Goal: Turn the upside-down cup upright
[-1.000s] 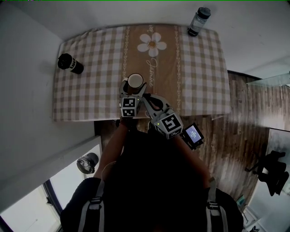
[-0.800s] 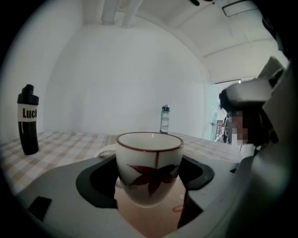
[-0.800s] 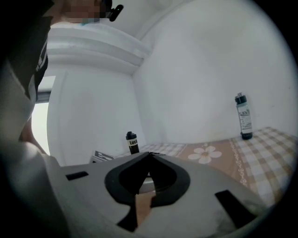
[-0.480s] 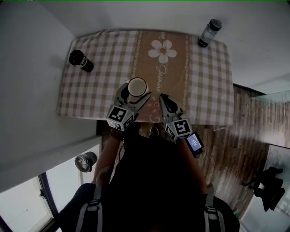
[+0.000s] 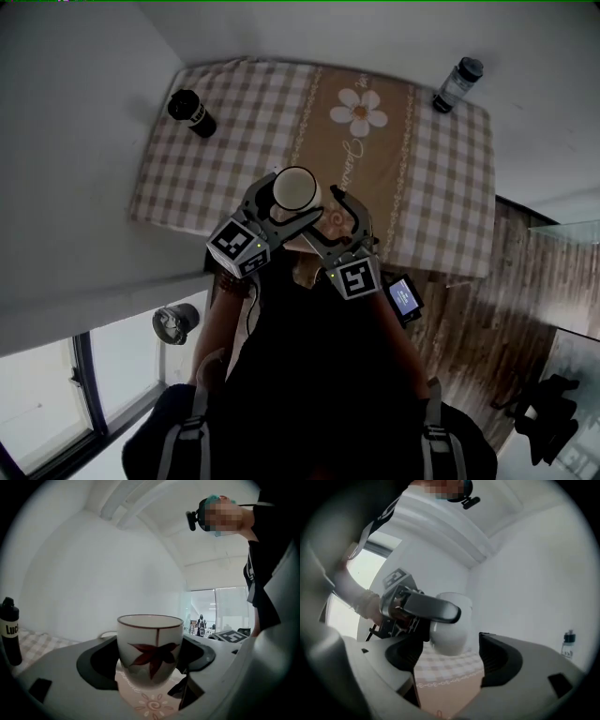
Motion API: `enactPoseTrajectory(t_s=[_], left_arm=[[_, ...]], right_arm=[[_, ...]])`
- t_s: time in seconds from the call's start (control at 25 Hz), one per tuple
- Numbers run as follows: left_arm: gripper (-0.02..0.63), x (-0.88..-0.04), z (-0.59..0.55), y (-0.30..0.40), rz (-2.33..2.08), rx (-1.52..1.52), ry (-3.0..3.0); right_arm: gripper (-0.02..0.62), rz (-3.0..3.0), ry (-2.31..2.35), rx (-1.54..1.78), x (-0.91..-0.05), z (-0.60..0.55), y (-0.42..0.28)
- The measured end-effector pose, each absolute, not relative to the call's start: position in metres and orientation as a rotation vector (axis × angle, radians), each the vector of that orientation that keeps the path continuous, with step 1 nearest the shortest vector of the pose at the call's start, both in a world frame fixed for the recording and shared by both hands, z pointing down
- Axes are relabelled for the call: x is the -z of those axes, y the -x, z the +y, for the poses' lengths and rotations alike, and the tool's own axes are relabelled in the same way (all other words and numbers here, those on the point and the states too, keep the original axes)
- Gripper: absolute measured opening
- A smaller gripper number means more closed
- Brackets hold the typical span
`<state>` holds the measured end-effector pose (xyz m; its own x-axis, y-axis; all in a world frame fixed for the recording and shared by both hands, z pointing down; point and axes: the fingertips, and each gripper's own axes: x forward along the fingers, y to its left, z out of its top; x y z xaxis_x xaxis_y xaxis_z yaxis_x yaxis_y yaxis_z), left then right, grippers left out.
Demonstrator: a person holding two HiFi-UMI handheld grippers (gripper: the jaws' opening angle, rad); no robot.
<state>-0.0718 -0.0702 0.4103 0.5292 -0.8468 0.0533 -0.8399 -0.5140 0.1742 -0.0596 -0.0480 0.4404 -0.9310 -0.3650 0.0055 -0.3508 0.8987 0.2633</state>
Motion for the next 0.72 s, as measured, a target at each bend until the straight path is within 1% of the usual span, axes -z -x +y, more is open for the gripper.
enactPoseTrajectory(t_s=[0.12, 0.36, 0.6, 0.72], left_arm=[[0.399, -0.415, -0.064, 0.062, -1.44, 0.055, -2.578], [0.401, -0.425, -0.059, 0.045, -1.422, -0.014, -2.59], [0.402, -0.42, -0.059, 0.042, -1.375, 0.075, -2.568], [0.403, -0.42, -0.06, 0.039, -1.365, 0.059, -2.594]], right_arm=[[0.416, -2.981, -0.577, 0.488, -0.438, -0.045, 0.072], [0.421, -2.994, -0.618, 0.54, -0.434, -0.048, 0.078], [0.405, -3.051, -0.579, 0.458, -0.429, -0.046, 0.074], [0.4, -3.069, -0.605, 0.445, -0.427, -0.048, 0.072]])
